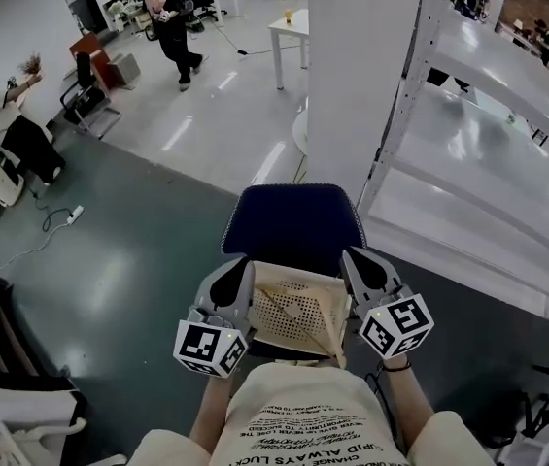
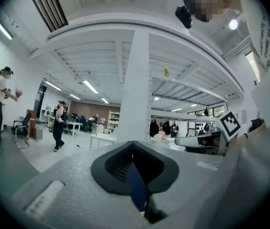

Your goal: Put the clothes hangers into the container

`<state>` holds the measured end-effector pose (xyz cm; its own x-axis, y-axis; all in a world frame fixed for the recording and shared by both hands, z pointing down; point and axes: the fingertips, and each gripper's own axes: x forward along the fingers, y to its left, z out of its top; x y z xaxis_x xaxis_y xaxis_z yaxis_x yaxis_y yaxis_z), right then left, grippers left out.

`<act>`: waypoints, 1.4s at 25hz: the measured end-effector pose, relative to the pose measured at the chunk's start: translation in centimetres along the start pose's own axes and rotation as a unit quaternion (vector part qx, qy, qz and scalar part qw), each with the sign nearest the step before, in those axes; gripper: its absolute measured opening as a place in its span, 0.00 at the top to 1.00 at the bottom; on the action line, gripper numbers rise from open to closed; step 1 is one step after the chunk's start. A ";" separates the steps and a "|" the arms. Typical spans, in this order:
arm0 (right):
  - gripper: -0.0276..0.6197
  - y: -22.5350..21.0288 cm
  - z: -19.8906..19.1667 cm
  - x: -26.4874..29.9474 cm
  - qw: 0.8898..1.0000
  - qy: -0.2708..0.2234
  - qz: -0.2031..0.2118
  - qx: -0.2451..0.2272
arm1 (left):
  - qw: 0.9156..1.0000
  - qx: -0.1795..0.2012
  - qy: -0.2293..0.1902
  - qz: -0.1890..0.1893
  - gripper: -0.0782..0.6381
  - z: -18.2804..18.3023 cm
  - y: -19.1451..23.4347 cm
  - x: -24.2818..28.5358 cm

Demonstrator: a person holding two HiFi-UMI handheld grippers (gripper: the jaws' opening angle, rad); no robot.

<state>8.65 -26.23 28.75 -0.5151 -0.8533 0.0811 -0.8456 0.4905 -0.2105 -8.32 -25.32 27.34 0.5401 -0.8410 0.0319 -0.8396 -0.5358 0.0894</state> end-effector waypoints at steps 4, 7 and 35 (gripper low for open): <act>0.95 0.2 2.1 -0.5 1.000 -0.029 -0.007 -0.011 | 0.999 0.017 -0.019 0.021 0.86 1.9 1.2 -1.0; 0.95 0.1 3.2 -1.0 0.999 -0.046 -0.011 -0.015 | 0.999 0.028 -0.026 0.033 0.86 2.7 1.6 -1.6; 0.95 -1.0 4.2 -1.9 0.997 -0.056 -0.039 -0.046 | 0.997 0.037 -0.012 0.063 0.86 1.9 2.5 -2.8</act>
<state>11.10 -25.82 24.67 -0.4326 -0.9014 -0.0173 -0.8945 0.4316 -0.1164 -12.01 -24.47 25.55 0.4293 -0.9031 0.0150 -0.9032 -0.4291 0.0129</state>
